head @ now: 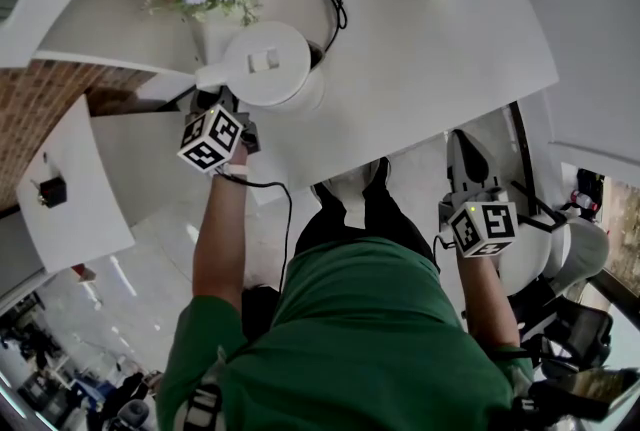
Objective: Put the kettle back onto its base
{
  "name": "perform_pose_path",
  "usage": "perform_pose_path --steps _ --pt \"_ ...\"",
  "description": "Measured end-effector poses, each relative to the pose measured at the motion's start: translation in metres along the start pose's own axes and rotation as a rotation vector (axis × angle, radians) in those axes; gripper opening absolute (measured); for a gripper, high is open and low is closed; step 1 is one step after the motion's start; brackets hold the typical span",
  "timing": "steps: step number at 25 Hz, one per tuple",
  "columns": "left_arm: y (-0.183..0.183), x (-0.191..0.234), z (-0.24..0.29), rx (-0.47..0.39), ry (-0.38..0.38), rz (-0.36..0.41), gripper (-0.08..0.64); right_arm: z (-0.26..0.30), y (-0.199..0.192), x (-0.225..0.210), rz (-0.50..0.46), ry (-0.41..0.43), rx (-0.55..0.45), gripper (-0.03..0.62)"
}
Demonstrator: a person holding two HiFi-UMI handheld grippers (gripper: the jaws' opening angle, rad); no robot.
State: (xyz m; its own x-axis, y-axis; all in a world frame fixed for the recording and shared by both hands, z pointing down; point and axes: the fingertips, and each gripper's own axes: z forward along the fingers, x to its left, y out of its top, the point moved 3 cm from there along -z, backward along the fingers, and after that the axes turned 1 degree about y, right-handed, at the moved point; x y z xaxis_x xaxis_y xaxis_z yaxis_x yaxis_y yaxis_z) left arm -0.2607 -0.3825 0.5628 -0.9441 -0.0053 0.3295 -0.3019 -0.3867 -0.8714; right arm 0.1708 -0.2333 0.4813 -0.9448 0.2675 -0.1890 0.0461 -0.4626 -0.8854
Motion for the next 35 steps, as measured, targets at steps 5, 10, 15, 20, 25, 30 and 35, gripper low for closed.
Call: perform_pose_path --steps 5,10,15,20,25,30,35 --pt "-0.004 -0.002 0.005 0.007 -0.009 0.005 0.193 0.006 -0.001 -0.002 0.004 0.003 0.003 0.021" --pt "-0.005 -0.003 0.002 0.005 -0.008 0.008 0.193 0.007 -0.005 0.000 0.018 0.016 0.008 0.021" --pt "-0.007 -0.003 -0.002 0.003 -0.001 0.020 0.193 0.009 -0.008 0.009 0.025 0.040 0.011 0.021" --pt "-0.011 -0.005 -0.015 0.001 0.011 0.035 0.193 0.000 -0.011 0.014 0.036 0.050 0.012 0.021" --pt "-0.017 0.001 -0.014 -0.016 0.005 0.025 0.193 0.002 -0.009 0.011 0.036 0.047 0.004 0.021" --pt "-0.026 0.002 -0.007 0.029 -0.041 0.065 0.193 0.008 -0.005 0.005 0.034 0.049 -0.010 0.021" --pt "-0.043 0.004 -0.018 0.099 -0.003 0.081 0.196 0.007 -0.006 0.007 0.031 0.064 -0.008 0.021"
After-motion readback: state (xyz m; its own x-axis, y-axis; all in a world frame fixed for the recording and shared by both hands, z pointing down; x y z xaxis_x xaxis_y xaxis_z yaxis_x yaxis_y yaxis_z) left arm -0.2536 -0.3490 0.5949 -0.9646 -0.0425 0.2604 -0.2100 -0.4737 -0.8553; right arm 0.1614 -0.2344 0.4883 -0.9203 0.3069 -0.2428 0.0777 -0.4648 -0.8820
